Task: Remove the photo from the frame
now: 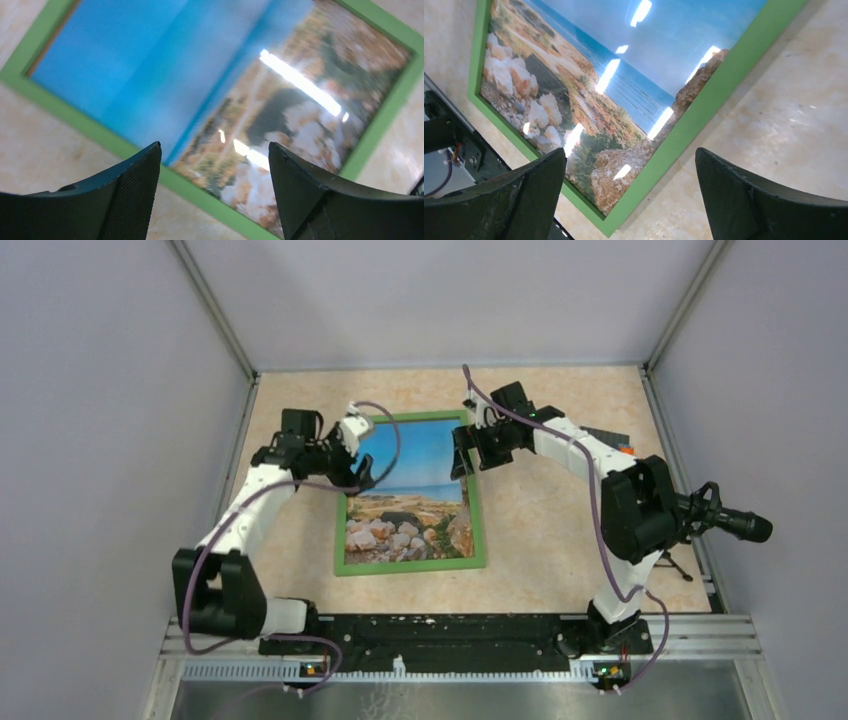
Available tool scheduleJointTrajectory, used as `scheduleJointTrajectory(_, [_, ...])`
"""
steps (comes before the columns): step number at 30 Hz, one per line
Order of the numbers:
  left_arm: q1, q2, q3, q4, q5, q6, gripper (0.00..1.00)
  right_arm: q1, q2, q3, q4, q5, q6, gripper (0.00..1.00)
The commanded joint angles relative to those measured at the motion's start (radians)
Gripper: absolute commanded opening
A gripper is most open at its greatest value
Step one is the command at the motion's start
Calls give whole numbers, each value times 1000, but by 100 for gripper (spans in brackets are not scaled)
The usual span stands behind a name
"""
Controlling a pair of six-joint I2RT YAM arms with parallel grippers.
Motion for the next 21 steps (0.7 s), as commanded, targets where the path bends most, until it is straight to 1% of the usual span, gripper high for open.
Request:
scheduleJointTrajectory(1, [-170,-181,-199,-131,-18,340,82,8,-147,41,30,145,85,99])
scheduleJointTrajectory(4, [-311,-293,-322,-99,-58,367,83,8,-175,25,33,224,117,99])
scheduleJointTrajectory(7, [-453,-312,-391,-18,-140,302,83,7,-177,14,37,262,149,99])
scheduleJointTrajectory(14, [-714,-175,-393,135,-285,101,78,-13,-179,-49,50,255,216,99])
scheduleJointTrajectory(18, [-825,-114,-397,191,-359,59,73,-28,-186,-65,52,260,234,99])
scheduleJointTrajectory(21, [-869,-86,-398,206,-420,57,68,-38,-192,-82,50,258,247,99])
